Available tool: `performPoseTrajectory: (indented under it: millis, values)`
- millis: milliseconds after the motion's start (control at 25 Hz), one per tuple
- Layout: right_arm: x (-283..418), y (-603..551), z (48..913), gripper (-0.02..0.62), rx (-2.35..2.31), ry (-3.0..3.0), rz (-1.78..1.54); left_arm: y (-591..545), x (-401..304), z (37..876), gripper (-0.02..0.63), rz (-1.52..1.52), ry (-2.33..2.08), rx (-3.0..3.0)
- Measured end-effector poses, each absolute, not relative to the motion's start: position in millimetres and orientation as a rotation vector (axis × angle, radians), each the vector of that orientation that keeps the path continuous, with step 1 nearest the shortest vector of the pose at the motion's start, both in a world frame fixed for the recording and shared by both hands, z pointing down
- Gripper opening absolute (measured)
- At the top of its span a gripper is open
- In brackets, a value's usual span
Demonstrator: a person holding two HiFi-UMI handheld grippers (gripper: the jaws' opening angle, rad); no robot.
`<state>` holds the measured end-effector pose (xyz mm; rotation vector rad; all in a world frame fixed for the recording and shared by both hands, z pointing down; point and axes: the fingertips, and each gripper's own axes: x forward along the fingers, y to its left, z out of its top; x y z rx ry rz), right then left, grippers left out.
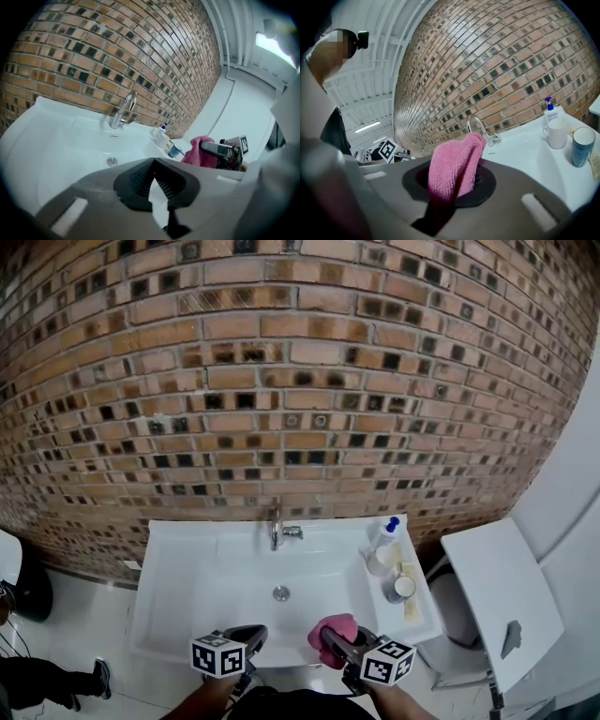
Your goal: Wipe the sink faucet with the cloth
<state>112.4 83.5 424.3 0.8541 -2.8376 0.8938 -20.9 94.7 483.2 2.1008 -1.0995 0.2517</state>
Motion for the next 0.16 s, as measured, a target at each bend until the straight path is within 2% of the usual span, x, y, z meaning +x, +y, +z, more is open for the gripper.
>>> performPoseTrajectory:
  millis: [160]
  values:
    - [114.5, 80.9, 423.3, 0.063, 0.853, -2.837, 0.896, 90.6, -15.2, 479.3, 0.004, 0.259, -1.089, 2.11]
